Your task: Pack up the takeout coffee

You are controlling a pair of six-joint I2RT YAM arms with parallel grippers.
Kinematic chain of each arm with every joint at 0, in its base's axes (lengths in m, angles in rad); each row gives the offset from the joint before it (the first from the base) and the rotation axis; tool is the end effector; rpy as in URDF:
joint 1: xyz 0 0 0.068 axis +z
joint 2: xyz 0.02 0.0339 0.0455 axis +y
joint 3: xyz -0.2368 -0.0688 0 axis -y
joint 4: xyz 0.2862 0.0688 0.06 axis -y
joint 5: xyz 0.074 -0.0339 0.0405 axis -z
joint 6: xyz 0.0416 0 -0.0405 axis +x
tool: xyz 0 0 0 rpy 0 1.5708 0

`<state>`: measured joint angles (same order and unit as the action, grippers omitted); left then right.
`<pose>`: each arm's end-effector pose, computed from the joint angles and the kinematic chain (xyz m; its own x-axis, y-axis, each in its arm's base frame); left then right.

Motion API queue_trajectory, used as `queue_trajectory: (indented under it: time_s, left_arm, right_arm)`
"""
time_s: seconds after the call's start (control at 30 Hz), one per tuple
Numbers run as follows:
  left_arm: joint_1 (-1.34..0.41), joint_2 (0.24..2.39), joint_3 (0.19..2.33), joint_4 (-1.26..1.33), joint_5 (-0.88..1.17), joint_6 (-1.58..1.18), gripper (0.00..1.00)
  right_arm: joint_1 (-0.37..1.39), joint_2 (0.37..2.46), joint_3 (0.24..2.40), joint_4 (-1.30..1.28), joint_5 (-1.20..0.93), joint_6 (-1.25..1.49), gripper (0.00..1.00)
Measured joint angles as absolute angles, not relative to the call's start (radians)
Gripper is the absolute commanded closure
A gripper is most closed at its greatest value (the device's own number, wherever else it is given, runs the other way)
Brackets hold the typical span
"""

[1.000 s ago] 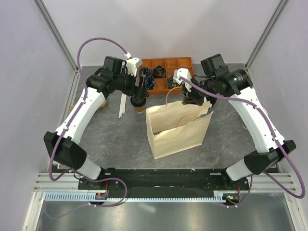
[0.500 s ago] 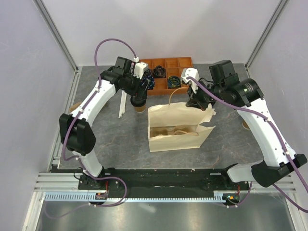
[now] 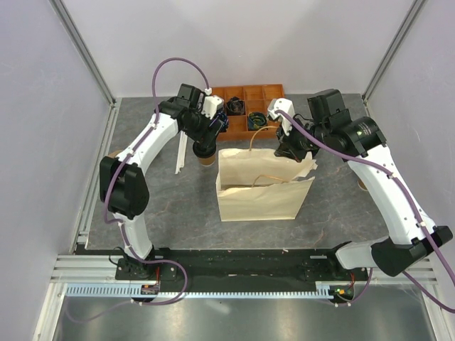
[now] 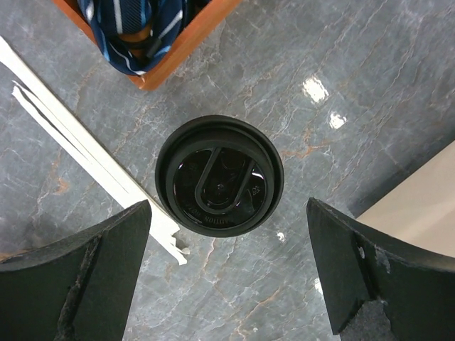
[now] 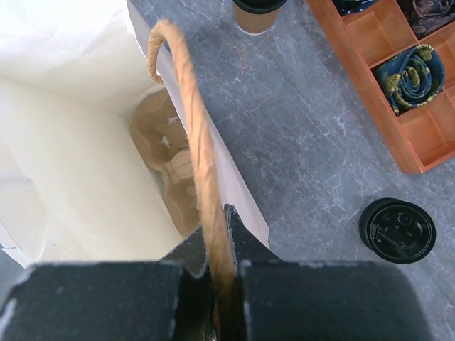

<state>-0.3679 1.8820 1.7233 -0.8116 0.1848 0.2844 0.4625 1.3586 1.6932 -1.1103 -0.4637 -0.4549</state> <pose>0.4167 -0.1688 0.2581 -0.6125 0.5317 -0.5849 0.6483 0.7613 0.0130 0.2603 0.1506 0.4178 -0.2620 -0.5697 -0.7789 -0.8905 0.4538 -0.0324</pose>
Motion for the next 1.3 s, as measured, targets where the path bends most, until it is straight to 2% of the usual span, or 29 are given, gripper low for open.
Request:
queue_trajectory:
  time_s: [0.87,1.3]
  left_arm:
    - [-0.368,1.974,1.742,-0.831,0.186,0.361,0.19]
    - [-0.368,1.974,1.740,-0.828,0.183,0.374,0.19]
  right_arm:
    - [0.463,1.395,1.710,-1.107,-0.449,-0.442,1.00]
    - [0.462,1.430,1.725,-1.107,-0.449,-0.446,1.00]
